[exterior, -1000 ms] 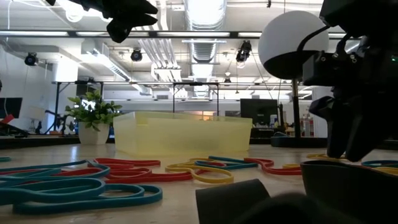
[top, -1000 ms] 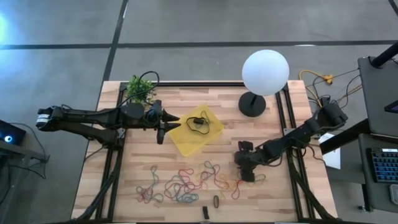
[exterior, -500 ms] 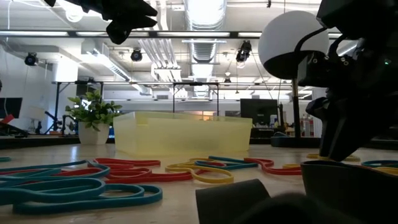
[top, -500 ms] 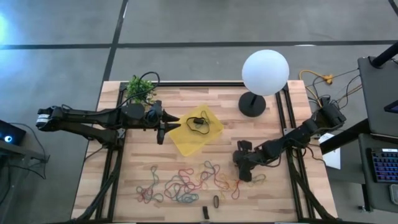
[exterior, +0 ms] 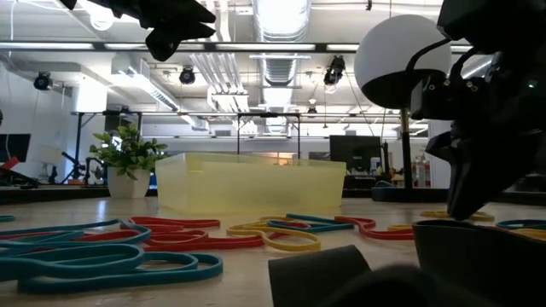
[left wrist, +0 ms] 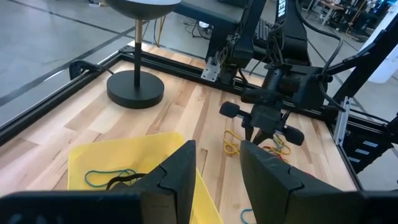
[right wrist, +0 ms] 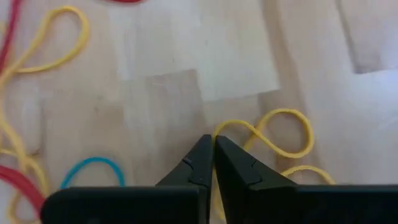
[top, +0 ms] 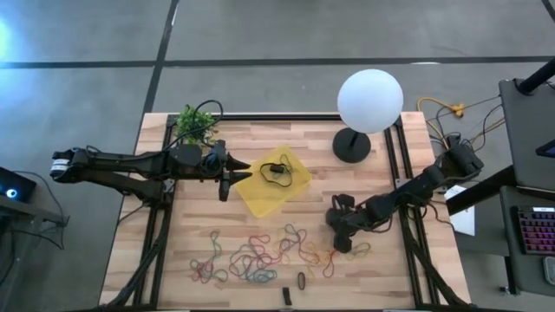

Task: Pick and place rubber bands into bin
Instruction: Put the yellow rubber band into the yellow bin

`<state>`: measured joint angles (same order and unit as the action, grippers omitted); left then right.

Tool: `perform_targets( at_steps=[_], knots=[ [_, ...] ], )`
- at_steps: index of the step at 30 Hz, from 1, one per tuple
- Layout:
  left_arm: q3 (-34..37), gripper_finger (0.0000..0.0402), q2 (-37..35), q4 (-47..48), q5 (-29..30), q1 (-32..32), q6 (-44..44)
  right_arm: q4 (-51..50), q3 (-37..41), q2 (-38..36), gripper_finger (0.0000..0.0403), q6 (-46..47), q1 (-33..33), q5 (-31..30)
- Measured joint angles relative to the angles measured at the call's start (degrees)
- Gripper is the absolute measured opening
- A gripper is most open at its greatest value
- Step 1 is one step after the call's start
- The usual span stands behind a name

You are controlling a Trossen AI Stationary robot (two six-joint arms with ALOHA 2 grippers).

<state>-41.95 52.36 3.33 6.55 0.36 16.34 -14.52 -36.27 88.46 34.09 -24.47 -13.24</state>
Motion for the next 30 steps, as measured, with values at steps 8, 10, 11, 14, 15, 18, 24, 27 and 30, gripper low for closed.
perform_targets(
  at_steps=[8, 10, 11, 14, 15, 18, 24, 27, 30],
  knots=[
    [0.0, 0.0109, 0.0, -0.4, 0.0, 0.0, -0.1, -1.7, -4.5, -3.4, 0.0008, -3.1, 0.0, -4.4],
    [0.0, 0.0109, 0.0, -0.4, 0.0, 0.0, -0.1, -1.9, -6.3, -4.2, 0.0008, -4.6, 0.0, -5.0],
    [0.0, 0.0109, 0.0, -0.4, 0.0, 0.0, -0.1, -1.9, -7.1, -4.5, 0.0008, -5.4, 0.0, -5.5],
    [0.0, 0.0109, 0.4, -1.3, 0.0, 0.0, -0.2, -2.5, -9.5, -5.1, 0.0008, -8.2, 0.1, -7.7],
    [0.0, 0.0109, 0.5, -1.6, 0.0, 0.0, -0.2, -2.5, -10.4, -5.4, 0.0008, -9.1, 0.2, -8.4],
    [0.1, 0.0109, 0.7, -2.1, 0.0, 0.0, -0.2, -3.4, -14.2, -5.8, 0.0008, -12.6, 0.9, -10.6],
    [0.0, 0.0109, 1.6, -2.5, 0.0, 0.0, -0.2, -6.3, -22.5, -5.9, 0.0008, -21.5, 2.8, -13.3],
    [0.0, 0.0109, 1.7, -2.4, 0.0, 0.0, -0.2, -6.7, -26.6, -5.9, 0.0008, -26.5, 4.0, -14.7],
    [0.0, 0.0109, 1.7, -2.3, 0.0, 0.0, -0.2, -6.7, -30.4, -5.9, 0.0008, -31.2, 6.0, -15.5]
  ],
)
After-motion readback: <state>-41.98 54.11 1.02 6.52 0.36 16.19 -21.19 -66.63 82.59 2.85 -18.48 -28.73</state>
